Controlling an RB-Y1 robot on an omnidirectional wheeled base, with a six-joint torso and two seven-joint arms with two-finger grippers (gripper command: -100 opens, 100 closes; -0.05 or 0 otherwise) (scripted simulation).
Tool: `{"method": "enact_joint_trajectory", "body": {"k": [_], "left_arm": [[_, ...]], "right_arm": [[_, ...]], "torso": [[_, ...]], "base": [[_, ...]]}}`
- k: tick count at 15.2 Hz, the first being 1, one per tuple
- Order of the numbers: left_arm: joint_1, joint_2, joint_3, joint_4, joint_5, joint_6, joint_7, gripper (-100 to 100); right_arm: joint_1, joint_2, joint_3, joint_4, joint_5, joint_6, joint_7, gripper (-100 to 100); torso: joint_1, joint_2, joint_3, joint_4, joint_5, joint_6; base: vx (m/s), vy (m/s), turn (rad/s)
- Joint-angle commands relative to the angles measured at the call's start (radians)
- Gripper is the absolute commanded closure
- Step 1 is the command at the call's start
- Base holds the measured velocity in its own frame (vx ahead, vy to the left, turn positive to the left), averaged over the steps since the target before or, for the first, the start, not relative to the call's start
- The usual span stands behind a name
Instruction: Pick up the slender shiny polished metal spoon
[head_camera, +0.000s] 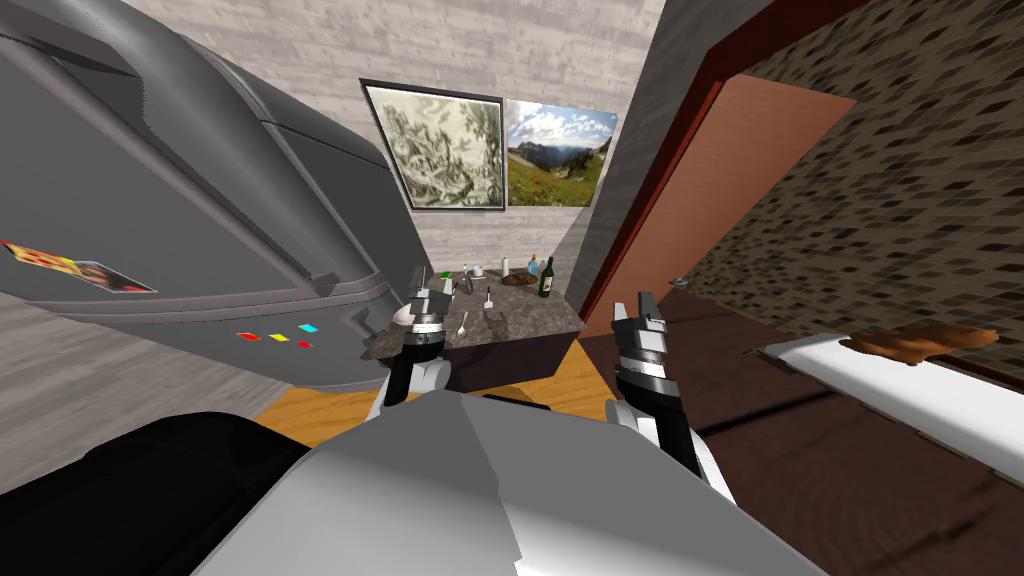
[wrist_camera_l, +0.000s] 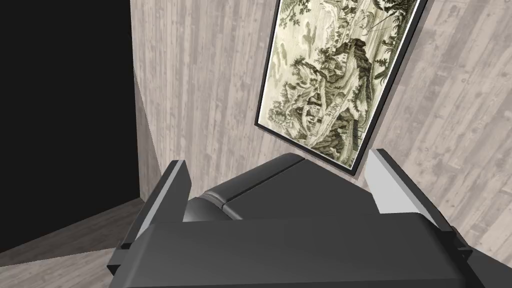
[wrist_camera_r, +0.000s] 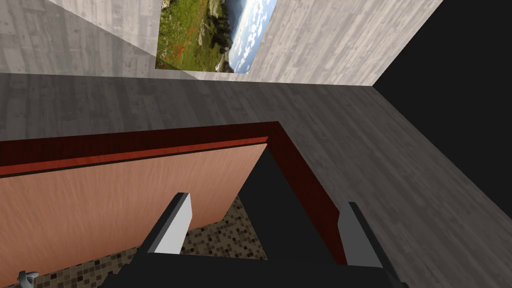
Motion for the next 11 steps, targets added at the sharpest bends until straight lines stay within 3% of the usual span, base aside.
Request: {"method": "enact_joint_trajectory", "body": {"k": [1, 4, 5, 7, 10, 11], "left_arm": [[0.0, 0.03, 0.001, 0.004, 0.001, 0.008, -0.001, -100], [0.0, 0.103, 0.005, 0.022, 0.007, 0.042, -0.005, -100], [0.0, 0.104, 0.005, 0.022, 0.007, 0.042, -0.005, -100], [0.0, 0.158, 0.008, 0.041, 0.013, 0.077, -0.009, -100], [0.0, 0.192, 0.011, 0.052, 0.017, 0.098, -0.011, -100], [0.0, 0.223, 0.013, 0.065, 0.021, 0.121, -0.014, -100]], "right_arm": [[0.0, 0.0, 0.0, 0.0, 0.0, 0.0, 0.0, 0], [0.0, 0.0, 0.0, 0.0, 0.0, 0.0, 0.0, 0], [0.0, 0.0, 0.0, 0.0, 0.0, 0.0, 0.0, 0], [0.0, 0.0, 0.0, 0.0, 0.0, 0.0, 0.0, 0], [0.0, 0.0, 0.0, 0.0, 0.0, 0.0, 0.0, 0], [0.0, 0.0, 0.0, 0.0, 0.0, 0.0, 0.0, 0]], "torso": [[0.0, 0.0, 0.0, 0.0, 0.0, 0.0], [0.0, 0.001, 0.0, 0.0, 0.0, 0.0], [0.0, 0.001, 0.0, 0.0, 0.0, 0.0], [0.0, 0.001, 0.0, 0.0, 0.0, 0.0], [0.0, 0.001, 0.001, 0.0, 0.0, 0.0], [0.0, 0.001, 0.001, 0.0, 0.0, 0.0]], "base": [[-0.002, -0.001, -0.016], [-0.01, -0.002, -0.048], [-0.013, 0.0, -0.039], [-0.016, -0.004, -0.058], [-0.017, -0.004, -0.054], [-0.016, -0.005, -0.06]]}}
